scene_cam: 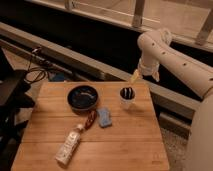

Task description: Place the white sponge in the ceramic bowl

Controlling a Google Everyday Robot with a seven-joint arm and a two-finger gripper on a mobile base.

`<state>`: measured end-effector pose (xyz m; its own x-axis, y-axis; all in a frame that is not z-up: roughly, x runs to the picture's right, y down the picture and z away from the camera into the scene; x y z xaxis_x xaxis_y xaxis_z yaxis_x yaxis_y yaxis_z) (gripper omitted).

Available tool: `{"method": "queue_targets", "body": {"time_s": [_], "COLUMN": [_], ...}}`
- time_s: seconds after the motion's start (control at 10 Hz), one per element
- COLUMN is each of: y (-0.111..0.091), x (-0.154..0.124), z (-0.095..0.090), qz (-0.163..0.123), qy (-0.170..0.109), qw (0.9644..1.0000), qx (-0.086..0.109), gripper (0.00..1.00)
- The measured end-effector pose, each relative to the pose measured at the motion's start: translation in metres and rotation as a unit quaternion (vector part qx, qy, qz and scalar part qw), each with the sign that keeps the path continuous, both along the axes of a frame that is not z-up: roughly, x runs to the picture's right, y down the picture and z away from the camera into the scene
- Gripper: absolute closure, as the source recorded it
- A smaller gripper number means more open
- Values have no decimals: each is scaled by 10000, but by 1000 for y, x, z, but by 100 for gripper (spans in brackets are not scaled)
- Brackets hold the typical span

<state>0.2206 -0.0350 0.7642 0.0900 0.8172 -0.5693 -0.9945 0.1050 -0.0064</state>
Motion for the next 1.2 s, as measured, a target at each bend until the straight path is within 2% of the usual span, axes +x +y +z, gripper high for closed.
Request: {"method": "queue_targets", "body": {"time_s": [1.2], "y": [1], "x": [1], "z": [1], "qz": [4], "qy": [5], "qw": [10000], "qx": [-9], "gripper": [20]}}
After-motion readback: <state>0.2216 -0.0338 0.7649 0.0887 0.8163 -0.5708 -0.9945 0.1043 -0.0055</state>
